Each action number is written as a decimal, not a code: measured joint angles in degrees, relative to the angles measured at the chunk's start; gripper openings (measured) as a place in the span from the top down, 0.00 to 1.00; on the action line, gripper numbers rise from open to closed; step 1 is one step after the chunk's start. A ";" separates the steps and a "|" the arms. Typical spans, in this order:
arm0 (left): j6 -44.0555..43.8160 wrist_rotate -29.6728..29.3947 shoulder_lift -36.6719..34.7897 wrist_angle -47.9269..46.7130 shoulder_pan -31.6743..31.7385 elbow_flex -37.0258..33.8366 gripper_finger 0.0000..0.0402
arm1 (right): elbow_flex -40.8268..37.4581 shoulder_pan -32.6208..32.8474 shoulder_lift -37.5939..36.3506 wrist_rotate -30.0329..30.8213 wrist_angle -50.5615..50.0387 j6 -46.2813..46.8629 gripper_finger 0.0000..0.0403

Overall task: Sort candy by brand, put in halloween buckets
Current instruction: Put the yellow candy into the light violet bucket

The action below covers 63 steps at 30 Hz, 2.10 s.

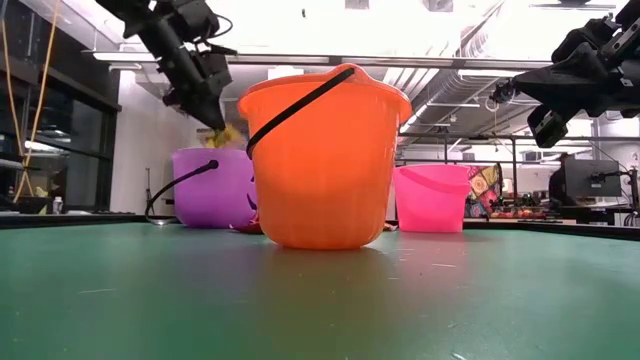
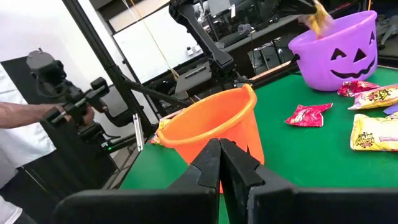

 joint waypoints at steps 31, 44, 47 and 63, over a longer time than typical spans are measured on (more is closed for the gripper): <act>-31.79 5.31 -19.43 17.76 -35.45 -0.02 0.52 | -0.02 0.01 0.00 17.24 19.44 26.30 1.00; -31.30 4.33 -20.09 21.35 -36.36 -0.04 0.52 | 23.99 -0.01 26.83 17.29 17.70 15.38 0.98; -28.36 4.45 -21.34 18.92 -36.32 -0.04 0.52 | 35.53 -0.01 35.46 8.98 -8.34 16.70 0.93; -21.19 4.10 -26.25 3.61 -36.27 -0.04 0.52 | 48.19 18.11 70.23 -29.45 -69.22 44.02 0.57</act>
